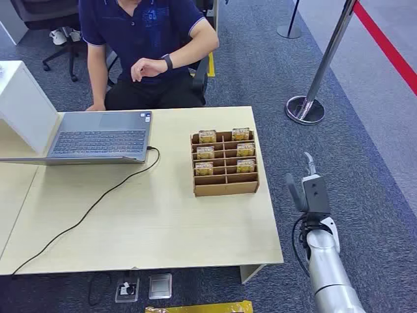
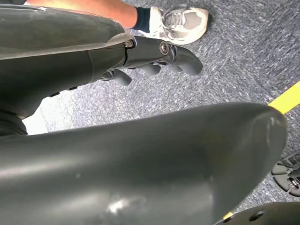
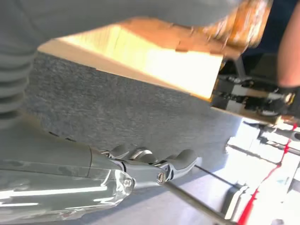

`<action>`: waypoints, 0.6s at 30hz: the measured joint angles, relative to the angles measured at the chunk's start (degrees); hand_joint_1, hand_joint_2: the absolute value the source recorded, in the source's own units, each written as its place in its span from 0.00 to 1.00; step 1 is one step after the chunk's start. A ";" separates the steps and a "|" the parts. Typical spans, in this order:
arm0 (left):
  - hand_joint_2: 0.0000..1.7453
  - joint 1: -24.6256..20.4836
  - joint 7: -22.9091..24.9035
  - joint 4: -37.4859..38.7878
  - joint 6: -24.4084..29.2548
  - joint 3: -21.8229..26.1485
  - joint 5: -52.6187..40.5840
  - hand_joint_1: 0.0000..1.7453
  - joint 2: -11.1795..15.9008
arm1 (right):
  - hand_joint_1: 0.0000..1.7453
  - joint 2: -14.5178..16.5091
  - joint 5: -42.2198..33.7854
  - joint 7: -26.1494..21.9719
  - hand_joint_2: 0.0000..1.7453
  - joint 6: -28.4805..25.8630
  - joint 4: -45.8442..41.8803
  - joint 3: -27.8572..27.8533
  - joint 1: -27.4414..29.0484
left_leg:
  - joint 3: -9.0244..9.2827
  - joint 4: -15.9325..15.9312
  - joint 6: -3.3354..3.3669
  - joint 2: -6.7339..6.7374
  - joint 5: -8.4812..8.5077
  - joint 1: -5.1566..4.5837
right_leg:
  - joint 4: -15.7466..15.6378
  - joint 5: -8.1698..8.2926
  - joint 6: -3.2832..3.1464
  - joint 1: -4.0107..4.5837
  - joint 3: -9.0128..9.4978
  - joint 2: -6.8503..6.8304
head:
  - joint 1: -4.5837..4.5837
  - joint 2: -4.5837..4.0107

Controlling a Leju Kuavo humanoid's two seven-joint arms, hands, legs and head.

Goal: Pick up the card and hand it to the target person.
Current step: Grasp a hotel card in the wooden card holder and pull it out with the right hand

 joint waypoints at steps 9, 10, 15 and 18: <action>0.00 0.13 0.00 0.05 0.09 0.03 0.01 0.00 -0.18 | 0.00 0.94 10.53 3.35 1.00 -9.95 -5.19 8.89 1.38 | 0.00 0.00 0.00 0.00 0.00 0.00 | 0.00 0.00 0.00 0.00 0.00 0.00 | 0.01 0.00; 0.00 0.13 0.00 0.05 0.11 0.03 0.01 0.00 -0.20 | 0.00 1.01 12.02 3.82 1.00 -11.22 -5.55 9.62 1.48 | 0.01 0.00 0.00 0.00 0.00 0.00 | 0.00 0.00 0.00 0.00 -0.01 0.00 | 0.01 0.01; 0.00 0.15 -0.02 0.05 0.16 0.01 -0.06 0.00 -0.28 | 0.00 1.31 16.69 5.47 1.00 -15.12 -7.07 11.57 2.15 | 0.00 0.00 0.00 0.00 0.00 0.00 | 0.00 0.00 0.00 0.00 -0.01 0.00 | 0.01 0.01; 0.00 0.12 -0.02 0.05 0.15 0.00 -0.34 0.00 -0.40 | 0.00 1.33 21.00 7.28 1.00 -18.59 -8.28 12.58 2.63 | 0.00 0.00 0.00 0.01 0.00 0.00 | 0.00 0.00 0.00 0.00 -0.01 0.00 | 0.01 0.01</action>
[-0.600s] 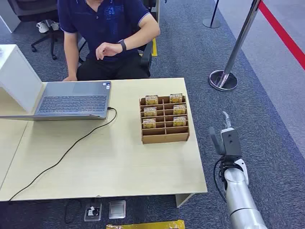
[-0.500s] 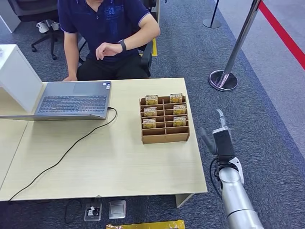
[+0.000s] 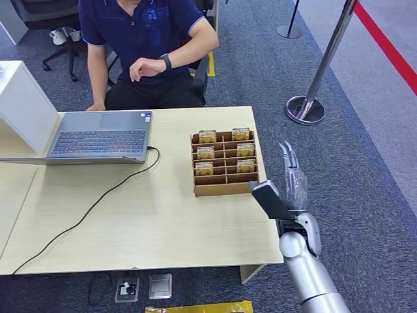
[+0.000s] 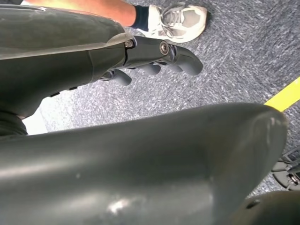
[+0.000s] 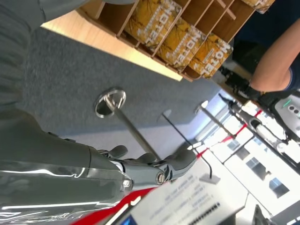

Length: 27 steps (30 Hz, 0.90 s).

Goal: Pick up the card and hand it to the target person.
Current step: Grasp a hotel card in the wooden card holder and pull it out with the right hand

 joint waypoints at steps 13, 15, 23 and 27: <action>0.00 -0.16 0.01 0.07 -0.36 -0.11 -1.04 0.00 -0.31 | 0.00 -0.01 23.29 11.96 1.00 -7.69 -3.87 1.31 0.66 | 0.00 0.00 0.00 0.00 0.00 0.00 | 0.00 0.00 0.00 0.00 0.01 0.00 | -0.01 -0.01; 0.00 -0.17 0.00 0.07 -0.36 -0.13 -1.06 0.00 -0.31 | 0.00 0.00 25.13 13.18 1.00 -7.57 -3.88 1.35 0.59 | 0.00 0.00 0.00 0.00 0.00 0.00 | 0.00 0.00 0.00 0.00 0.01 0.00 | 0.00 -0.01; 0.00 -0.39 0.10 0.07 -0.60 -0.19 -1.33 0.00 -0.33 | 0.00 -0.01 33.38 19.27 1.00 -6.52 -3.26 2.00 -0.58 | -0.01 0.00 -0.01 0.01 0.01 0.00 | 0.00 0.00 0.00 0.00 0.00 0.00 | -0.01 0.00; 0.00 -0.54 0.57 0.07 -0.80 -0.21 -1.45 0.00 -0.35 | 0.03 -0.02 37.43 22.43 1.00 -5.69 -2.07 2.84 -1.60 | -0.01 0.00 -0.03 -0.01 0.03 0.00 | 0.01 0.00 0.00 0.00 0.01 0.00 | -0.01 -0.01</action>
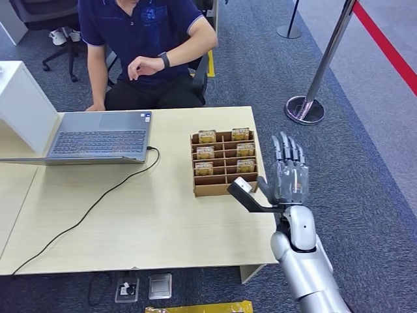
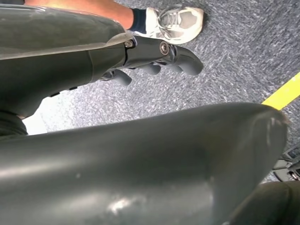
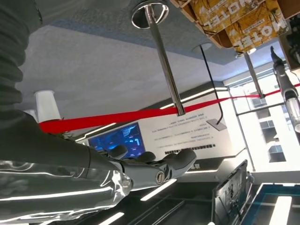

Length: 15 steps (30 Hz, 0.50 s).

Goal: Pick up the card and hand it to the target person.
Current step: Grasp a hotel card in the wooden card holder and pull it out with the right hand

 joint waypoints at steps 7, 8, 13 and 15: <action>0.00 -0.14 0.43 0.02 -0.13 -0.06 -0.21 0.00 0.02 | 0.82 -0.03 1.72 3.32 1.00 1.72 4.57 1.56 -3.28 | 0.00 0.00 0.00 0.02 0.01 0.00 | 0.01 0.01 0.00 0.00 -0.01 0.02 | 0.05 0.00; 0.00 -0.14 0.43 0.03 -0.13 -0.07 -0.25 0.00 0.02 | 0.82 -0.02 2.01 3.78 1.00 2.12 5.24 1.75 -3.72 | 0.00 0.00 0.01 0.02 0.01 0.00 | 0.01 0.01 0.00 0.00 -0.01 0.02 | 0.04 0.00; 0.00 -0.16 0.50 0.05 -0.08 -0.14 -0.46 0.00 0.01 | 0.83 -0.02 2.94 5.00 1.00 3.52 7.60 2.69 -5.28 | 0.00 0.00 0.01 0.02 0.02 0.00 | 0.01 0.01 -0.01 0.00 -0.01 0.02 | 0.00 0.00; 0.00 -0.16 0.58 0.07 -0.08 -0.19 -0.48 0.00 0.01 | 0.82 -0.01 3.17 5.18 1.00 3.76 8.12 2.83 -5.50 | -0.01 0.00 0.01 0.02 0.02 0.00 | 0.01 0.01 -0.01 0.00 -0.01 0.02 | 0.00 -0.01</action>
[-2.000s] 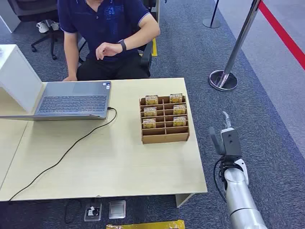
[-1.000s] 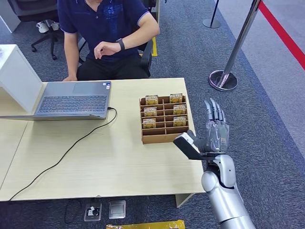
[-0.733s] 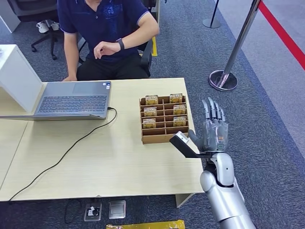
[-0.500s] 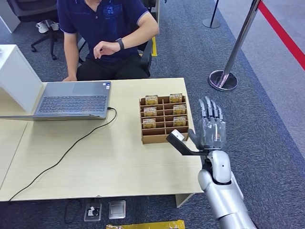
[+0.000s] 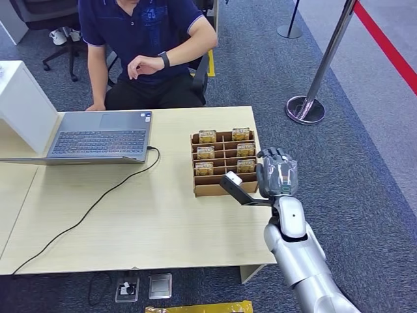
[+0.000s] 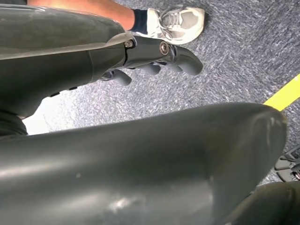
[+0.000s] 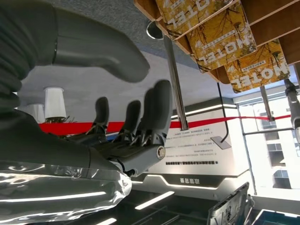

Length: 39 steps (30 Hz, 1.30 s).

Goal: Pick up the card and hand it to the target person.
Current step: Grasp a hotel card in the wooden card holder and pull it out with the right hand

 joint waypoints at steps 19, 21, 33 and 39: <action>0.00 -0.07 0.60 0.01 -0.44 -0.14 -0.05 0.00 -0.03 | 0.29 0.37 1.07 0.29 1.00 0.04 4.63 1.73 -1.83 | 0.00 0.00 -0.01 0.00 0.01 0.00 | 0.01 0.00 0.00 0.00 0.00 0.00 | -0.01 0.01; 0.00 -0.08 0.60 0.01 -0.46 -0.14 -0.05 0.00 -0.03 | 0.26 0.44 1.08 0.31 1.00 0.04 5.04 1.77 -1.96 | 0.00 0.00 -0.01 0.00 0.01 0.00 | 0.01 0.00 0.00 0.00 0.00 0.00 | -0.01 0.00; 0.00 -0.16 0.60 0.02 -0.49 -0.14 -0.02 0.00 -0.25 | 0.34 0.70 1.02 0.33 1.00 0.27 7.95 2.66 -4.17 | 0.00 0.00 -0.01 0.00 0.01 0.00 | 0.01 0.00 0.00 0.00 0.00 0.00 | -0.01 0.01; 0.00 -0.25 0.60 0.02 -0.26 -0.13 -0.01 0.00 -0.32 | 0.42 1.05 0.22 -0.05 1.00 -0.21 10.94 2.74 -6.31 | 0.00 0.00 -0.01 0.00 0.01 0.00 | 0.01 0.00 0.00 0.00 0.00 0.00 | -0.01 0.01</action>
